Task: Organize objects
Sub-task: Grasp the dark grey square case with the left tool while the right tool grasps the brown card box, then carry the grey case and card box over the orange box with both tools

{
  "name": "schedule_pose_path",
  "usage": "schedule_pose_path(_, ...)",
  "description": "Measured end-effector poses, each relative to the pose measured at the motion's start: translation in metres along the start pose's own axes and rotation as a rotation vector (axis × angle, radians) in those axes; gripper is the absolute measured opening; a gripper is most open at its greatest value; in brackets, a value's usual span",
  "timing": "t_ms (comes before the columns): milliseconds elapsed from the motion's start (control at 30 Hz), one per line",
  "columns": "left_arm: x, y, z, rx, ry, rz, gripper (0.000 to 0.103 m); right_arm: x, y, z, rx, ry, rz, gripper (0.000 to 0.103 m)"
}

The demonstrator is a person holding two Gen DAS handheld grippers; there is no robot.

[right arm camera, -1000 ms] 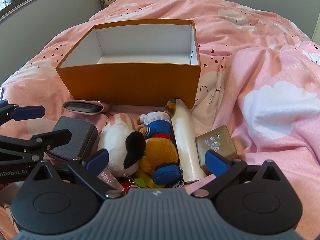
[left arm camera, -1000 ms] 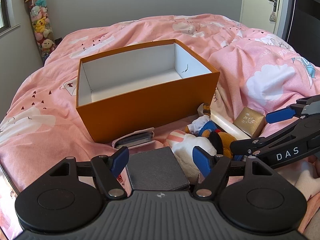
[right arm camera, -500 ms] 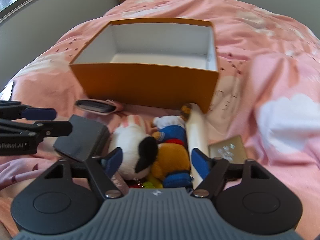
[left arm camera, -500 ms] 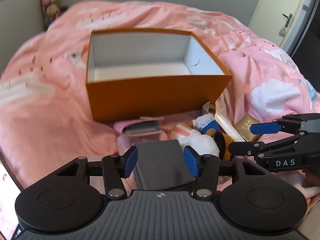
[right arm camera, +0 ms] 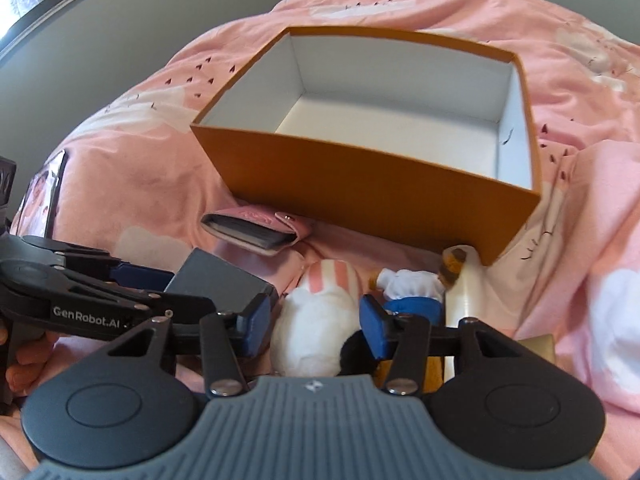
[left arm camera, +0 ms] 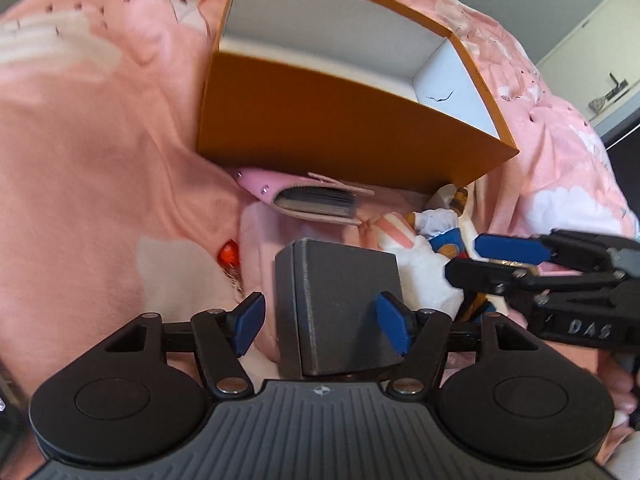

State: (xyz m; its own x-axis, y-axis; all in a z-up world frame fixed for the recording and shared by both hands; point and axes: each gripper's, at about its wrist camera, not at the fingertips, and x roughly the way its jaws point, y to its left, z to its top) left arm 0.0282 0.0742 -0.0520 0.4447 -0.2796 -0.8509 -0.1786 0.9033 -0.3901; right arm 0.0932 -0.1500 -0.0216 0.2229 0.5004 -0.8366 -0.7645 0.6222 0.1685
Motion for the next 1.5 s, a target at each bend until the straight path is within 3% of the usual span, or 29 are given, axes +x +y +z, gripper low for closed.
schedule_pose_path(133,0.011,0.0,0.003,-0.017,0.009,-0.009,0.083,0.012,-0.006,0.0,0.02,0.037,0.012,0.053)
schedule_pose_path(233,0.016,0.001,0.004,-0.029,0.015,-0.018,0.082,0.015,-0.012,0.0,0.034,0.042,0.008,0.053)
schedule_pose_path(300,0.015,-0.003,0.004,-0.016,0.008,-0.006,0.078,0.015,-0.015,0.001,0.037,0.04,0.0,0.053)
schedule_pose_path(367,0.011,-0.007,0.003,-0.004,-0.002,0.0,0.065,0.012,-0.02,0.001,0.053,0.031,-0.009,0.053)
schedule_pose_path(467,0.003,-0.011,0.004,0.017,-0.023,-0.004,0.053,0.004,-0.034,0.003,0.096,0.003,-0.039,0.053)
schedule_pose_path(633,-0.011,-0.016,0.007,0.045,-0.062,-0.044,0.046,-0.011,-0.057,-0.001,0.171,-0.02,-0.08,0.053)
schedule_pose_path(700,-0.011,-0.015,0.009,0.034,-0.052,-0.067,0.046,-0.014,-0.064,-0.007,0.208,-0.003,-0.052,0.052)
schedule_pose_path(767,-0.01,-0.012,0.009,0.006,-0.035,-0.106,0.045,-0.013,-0.066,-0.014,0.253,0.04,0.033,0.051)
schedule_pose_path(833,-0.005,-0.008,0.009,-0.046,0.014,-0.208,0.045,-0.01,-0.062,-0.021,0.283,0.091,0.119,0.051)
schedule_pose_path(867,-0.001,-0.008,0.008,-0.058,0.028,-0.222,0.044,-0.009,-0.059,-0.024,0.286,0.114,0.152,0.051)
schedule_pose_path(967,0.007,-0.013,0.006,-0.046,0.04,-0.168,0.04,-0.001,-0.044,-0.035,0.257,0.188,0.214,0.051)
schedule_pose_path(1067,0.007,-0.015,0.004,-0.047,0.024,-0.158,0.038,0.003,-0.032,-0.039,0.186,0.226,0.22,0.051)
schedule_pose_path(1300,-0.031,-0.034,0.008,0.085,-0.167,-0.043,0.038,0.013,-0.013,-0.028,0.016,0.31,0.242,0.051)
schedule_pose_path(1500,-0.024,-0.034,0.008,0.084,-0.137,-0.056,0.038,0.037,-0.007,-0.016,-0.067,0.376,0.249,0.047)
